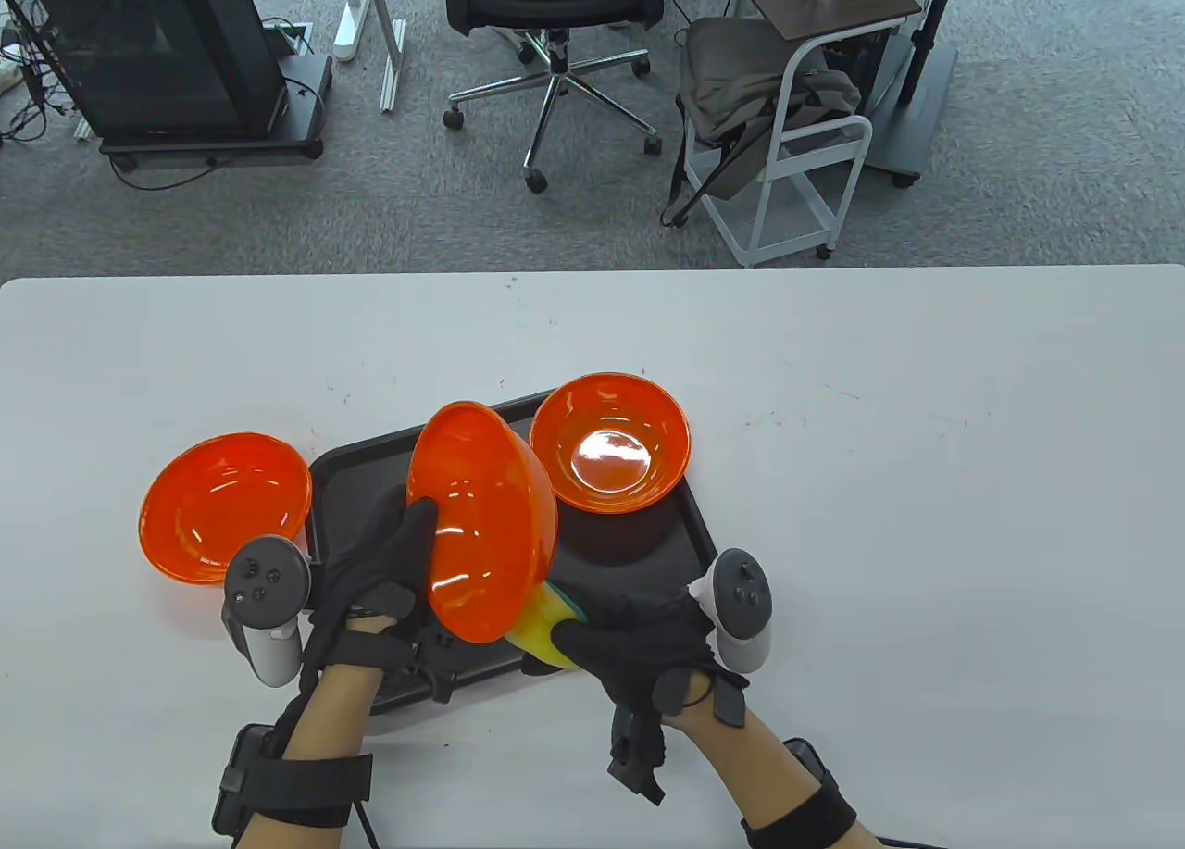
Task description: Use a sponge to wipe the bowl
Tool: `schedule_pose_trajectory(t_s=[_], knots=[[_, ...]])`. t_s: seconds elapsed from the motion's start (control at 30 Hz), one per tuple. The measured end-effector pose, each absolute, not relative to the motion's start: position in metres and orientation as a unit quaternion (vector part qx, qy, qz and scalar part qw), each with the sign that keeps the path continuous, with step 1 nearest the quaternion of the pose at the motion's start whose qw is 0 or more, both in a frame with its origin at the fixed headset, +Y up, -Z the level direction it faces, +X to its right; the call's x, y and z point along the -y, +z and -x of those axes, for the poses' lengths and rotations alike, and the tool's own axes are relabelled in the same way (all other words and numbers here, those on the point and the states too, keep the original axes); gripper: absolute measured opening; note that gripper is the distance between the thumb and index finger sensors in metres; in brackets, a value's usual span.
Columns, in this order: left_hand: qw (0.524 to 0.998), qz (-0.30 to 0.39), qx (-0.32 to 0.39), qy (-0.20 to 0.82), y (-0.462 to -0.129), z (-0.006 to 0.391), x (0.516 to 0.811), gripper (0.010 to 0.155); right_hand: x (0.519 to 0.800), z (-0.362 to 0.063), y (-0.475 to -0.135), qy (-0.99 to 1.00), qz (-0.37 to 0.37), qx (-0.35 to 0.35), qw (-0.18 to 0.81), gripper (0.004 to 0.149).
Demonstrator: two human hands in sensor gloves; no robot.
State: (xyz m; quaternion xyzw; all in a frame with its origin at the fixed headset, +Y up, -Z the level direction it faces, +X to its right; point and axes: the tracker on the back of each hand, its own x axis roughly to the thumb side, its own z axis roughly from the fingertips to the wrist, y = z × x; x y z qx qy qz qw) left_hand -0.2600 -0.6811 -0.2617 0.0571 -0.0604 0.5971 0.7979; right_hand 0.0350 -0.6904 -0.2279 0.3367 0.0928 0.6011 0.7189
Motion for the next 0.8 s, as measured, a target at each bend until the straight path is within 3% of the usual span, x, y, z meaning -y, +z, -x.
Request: schedule_pose_trajectory(t_s=[0.17,0.43,0.8], knots=[[0.807,-0.059,0.045,0.585,-0.263,0.267,0.682,0.056,0.681,-0.048,-0.230,0.592,-0.329,-0.050,0.734,0.051],[0.819,-0.018,0.074,0.569,-0.264,0.257,0.685,0.056,0.674,-0.078,-0.232,0.653,-0.278,0.096,0.698,0.050],[0.793,0.053,0.145,0.589,-0.264,0.230,0.688,0.055,0.679,-0.080,-0.234,0.652,-0.258,0.096,0.706,0.050]])
